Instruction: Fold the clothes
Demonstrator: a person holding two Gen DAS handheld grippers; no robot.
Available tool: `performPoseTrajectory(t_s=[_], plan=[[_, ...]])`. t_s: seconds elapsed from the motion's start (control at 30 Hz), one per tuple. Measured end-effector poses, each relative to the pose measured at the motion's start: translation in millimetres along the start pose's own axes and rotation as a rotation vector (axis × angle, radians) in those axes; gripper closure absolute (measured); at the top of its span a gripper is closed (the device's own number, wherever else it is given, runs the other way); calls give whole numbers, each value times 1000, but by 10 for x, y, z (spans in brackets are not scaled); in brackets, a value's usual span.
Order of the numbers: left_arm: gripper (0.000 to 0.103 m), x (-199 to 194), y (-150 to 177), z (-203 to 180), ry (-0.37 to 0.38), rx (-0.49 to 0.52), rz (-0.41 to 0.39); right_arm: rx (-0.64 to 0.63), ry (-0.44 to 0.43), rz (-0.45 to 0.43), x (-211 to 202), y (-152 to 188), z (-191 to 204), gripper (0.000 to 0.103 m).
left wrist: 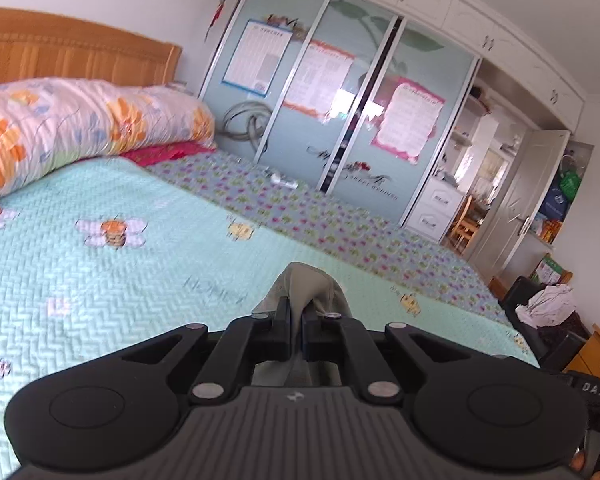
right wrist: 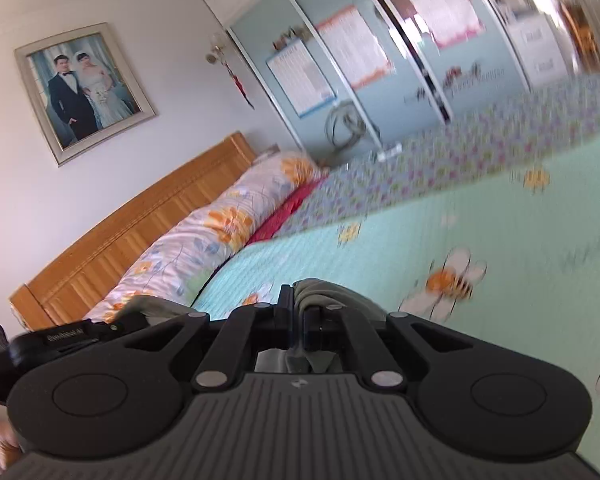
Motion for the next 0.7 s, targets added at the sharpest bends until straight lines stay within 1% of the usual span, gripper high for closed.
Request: performPoseTrajectory(t_s=[0.1, 0.2, 0.23, 0.4, 0.5, 0.6, 0.7], plan=[[99, -12, 26, 79, -11, -12, 29, 51, -23, -2, -53, 28, 31, 100], [99, -132, -71, 87, 14, -15, 7, 90, -51, -21, -126, -9, 100, 100], [99, -186, -126, 78, 30, -15, -10, 85, -63, -39, -179, -53, 155, 100], [99, -498, -424, -27, 105, -3, -98, 15, -129, -153, -513, -341, 502, 100], [99, -724, -593, -115, 138, -1, -156, -68, -167, -217, -744, -531, 763, 100], [99, -864, -714, -189, 157, 8, -206, -157, -177, -249, -892, -688, 961, 99], [99, -877, -730, -215, 154, 11, -207, -204, -158, -223, -880, -766, 998, 99]])
Point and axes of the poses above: each gripper's, at about its wrist camera, not at the fingertips, and x roughly the way its jaws point, z to its left, y to its underside, the point moved 1 cm from there along x, roughly the way its jaws point, and after that the axes turned 11 degrees about -z, right-handed, at the moved point
